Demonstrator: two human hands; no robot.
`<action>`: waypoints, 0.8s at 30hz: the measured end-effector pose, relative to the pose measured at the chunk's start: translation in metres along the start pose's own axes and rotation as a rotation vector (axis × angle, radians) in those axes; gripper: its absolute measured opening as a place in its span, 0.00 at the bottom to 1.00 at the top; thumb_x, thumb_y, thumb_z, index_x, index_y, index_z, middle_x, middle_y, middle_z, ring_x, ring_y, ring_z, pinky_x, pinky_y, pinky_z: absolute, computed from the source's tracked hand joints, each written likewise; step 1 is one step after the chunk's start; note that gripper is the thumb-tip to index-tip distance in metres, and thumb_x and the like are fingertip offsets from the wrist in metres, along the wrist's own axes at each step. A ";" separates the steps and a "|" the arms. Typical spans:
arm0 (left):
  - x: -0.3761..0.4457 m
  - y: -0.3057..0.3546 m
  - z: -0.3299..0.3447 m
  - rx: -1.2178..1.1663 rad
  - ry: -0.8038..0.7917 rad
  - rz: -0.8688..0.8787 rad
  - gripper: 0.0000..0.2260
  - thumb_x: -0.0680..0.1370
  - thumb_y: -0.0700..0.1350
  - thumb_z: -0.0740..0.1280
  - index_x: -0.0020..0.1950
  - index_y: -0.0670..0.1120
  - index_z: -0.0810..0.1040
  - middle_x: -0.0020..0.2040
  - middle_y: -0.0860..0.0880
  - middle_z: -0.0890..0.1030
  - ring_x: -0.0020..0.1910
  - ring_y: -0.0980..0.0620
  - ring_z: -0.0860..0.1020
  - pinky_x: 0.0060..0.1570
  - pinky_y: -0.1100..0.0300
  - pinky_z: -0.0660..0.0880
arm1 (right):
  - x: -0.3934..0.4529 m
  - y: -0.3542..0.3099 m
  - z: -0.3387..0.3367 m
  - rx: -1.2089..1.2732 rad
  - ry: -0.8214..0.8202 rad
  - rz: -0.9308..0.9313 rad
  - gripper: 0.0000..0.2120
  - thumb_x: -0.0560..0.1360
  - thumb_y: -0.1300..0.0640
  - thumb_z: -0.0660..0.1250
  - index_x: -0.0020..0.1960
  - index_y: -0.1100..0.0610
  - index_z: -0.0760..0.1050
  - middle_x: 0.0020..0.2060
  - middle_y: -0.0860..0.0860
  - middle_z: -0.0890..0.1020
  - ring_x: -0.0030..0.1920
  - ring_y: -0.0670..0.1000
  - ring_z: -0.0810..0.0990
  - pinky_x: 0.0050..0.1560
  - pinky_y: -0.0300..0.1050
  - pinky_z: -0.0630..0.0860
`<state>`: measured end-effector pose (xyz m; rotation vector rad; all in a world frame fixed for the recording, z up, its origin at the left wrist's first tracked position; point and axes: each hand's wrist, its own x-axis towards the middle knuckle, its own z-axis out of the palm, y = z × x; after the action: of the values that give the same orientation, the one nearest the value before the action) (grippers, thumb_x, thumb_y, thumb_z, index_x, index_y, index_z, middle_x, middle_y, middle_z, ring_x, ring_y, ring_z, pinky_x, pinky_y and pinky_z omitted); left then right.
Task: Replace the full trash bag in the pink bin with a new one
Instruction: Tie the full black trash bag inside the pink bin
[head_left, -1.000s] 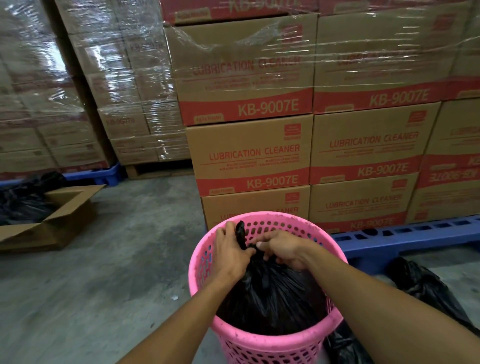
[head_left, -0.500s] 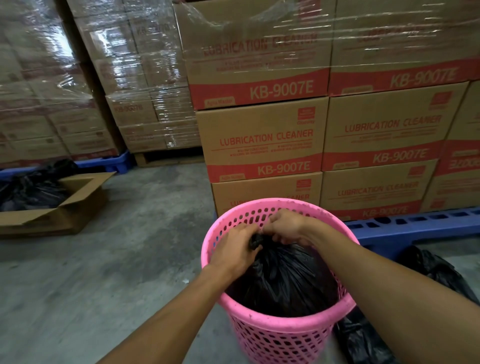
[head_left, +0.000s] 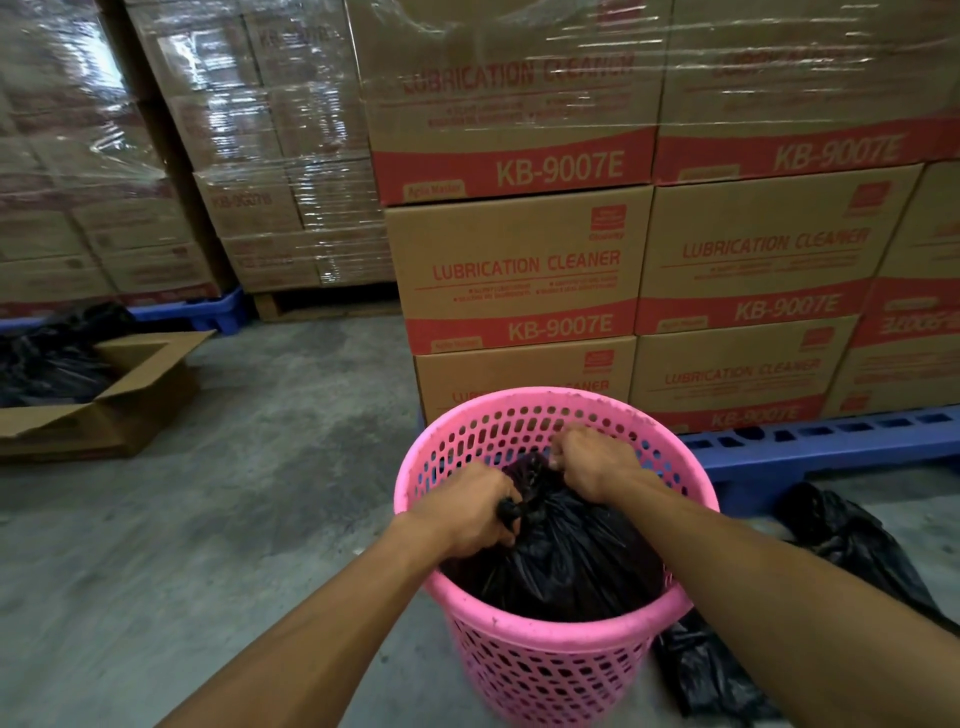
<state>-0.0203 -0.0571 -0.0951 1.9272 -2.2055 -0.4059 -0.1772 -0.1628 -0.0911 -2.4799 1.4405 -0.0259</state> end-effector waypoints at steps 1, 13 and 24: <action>-0.001 0.003 -0.001 0.022 -0.004 -0.008 0.07 0.68 0.42 0.75 0.45 0.48 0.85 0.45 0.48 0.86 0.47 0.47 0.82 0.51 0.51 0.77 | 0.001 -0.001 0.000 0.011 -0.010 0.010 0.08 0.77 0.60 0.61 0.53 0.57 0.77 0.53 0.55 0.80 0.47 0.56 0.76 0.51 0.52 0.73; -0.011 -0.020 -0.043 0.023 0.272 -0.285 0.29 0.74 0.45 0.64 0.74 0.59 0.64 0.77 0.52 0.65 0.75 0.47 0.63 0.70 0.41 0.63 | 0.011 -0.023 0.007 0.242 -0.052 -0.047 0.33 0.75 0.29 0.51 0.74 0.45 0.62 0.74 0.59 0.63 0.74 0.63 0.62 0.72 0.66 0.61; -0.007 -0.037 -0.024 -0.343 0.293 -0.529 0.36 0.71 0.30 0.59 0.78 0.50 0.60 0.66 0.43 0.77 0.61 0.41 0.77 0.59 0.49 0.76 | -0.001 -0.036 0.040 -0.212 -0.325 -0.106 0.42 0.67 0.37 0.73 0.75 0.38 0.55 0.73 0.56 0.58 0.73 0.68 0.56 0.67 0.73 0.64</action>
<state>0.0226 -0.0568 -0.0837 2.1781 -1.3328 -0.4965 -0.1405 -0.1363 -0.1202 -2.5705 1.2293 0.5094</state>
